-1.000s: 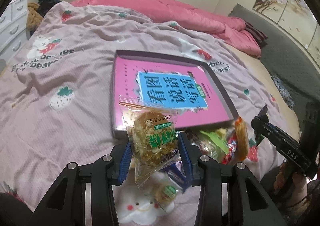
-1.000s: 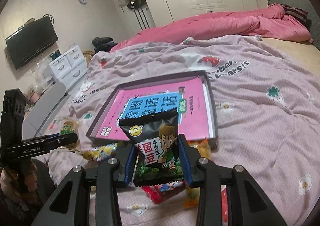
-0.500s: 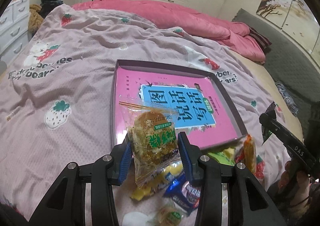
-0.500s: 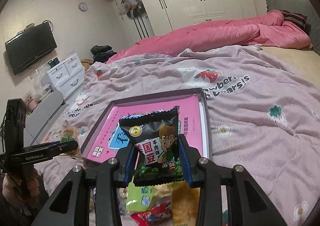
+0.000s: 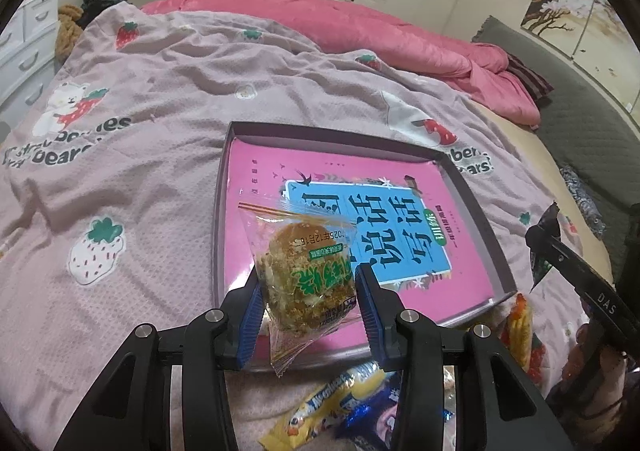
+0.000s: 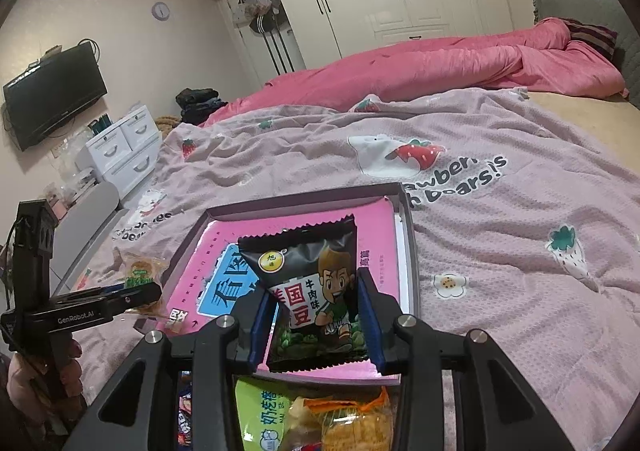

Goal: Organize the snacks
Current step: 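Lift the pastry bag into the tray with the left gripper while the right carries the bean bag there, then open both grippers to drop the pastry bag and bean bag onto the book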

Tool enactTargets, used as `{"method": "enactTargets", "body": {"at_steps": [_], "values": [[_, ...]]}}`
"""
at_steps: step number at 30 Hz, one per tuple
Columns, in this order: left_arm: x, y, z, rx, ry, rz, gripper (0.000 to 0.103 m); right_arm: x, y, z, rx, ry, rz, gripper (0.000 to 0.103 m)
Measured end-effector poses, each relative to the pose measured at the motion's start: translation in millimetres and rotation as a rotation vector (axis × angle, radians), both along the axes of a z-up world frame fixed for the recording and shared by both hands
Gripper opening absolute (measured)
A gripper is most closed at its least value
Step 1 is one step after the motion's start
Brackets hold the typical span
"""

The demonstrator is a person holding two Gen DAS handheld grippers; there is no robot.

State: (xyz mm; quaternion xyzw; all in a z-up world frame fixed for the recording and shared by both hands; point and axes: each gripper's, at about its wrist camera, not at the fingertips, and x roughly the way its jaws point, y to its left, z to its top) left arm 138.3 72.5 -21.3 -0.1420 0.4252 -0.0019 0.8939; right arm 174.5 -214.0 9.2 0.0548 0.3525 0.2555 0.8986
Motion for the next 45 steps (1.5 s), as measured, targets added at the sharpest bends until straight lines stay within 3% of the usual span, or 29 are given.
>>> {"method": "enactTargets", "body": {"at_steps": [24,41,45], "values": [[23.1,-13.1,-24.4,0.017,0.044,-0.046,0.045,29.0,7.9,-47.5,-0.127,0.160,-0.043,0.040],[21.9,-16.0,-28.7,0.035,0.066,-0.049,0.045,29.7,7.4,-51.1,-0.148,0.173,-0.061,0.041],[20.8,-16.3,-27.8,0.033,0.067,-0.049,0.045,27.7,7.2,-45.7,-0.124,0.150,-0.051,0.050]]}}
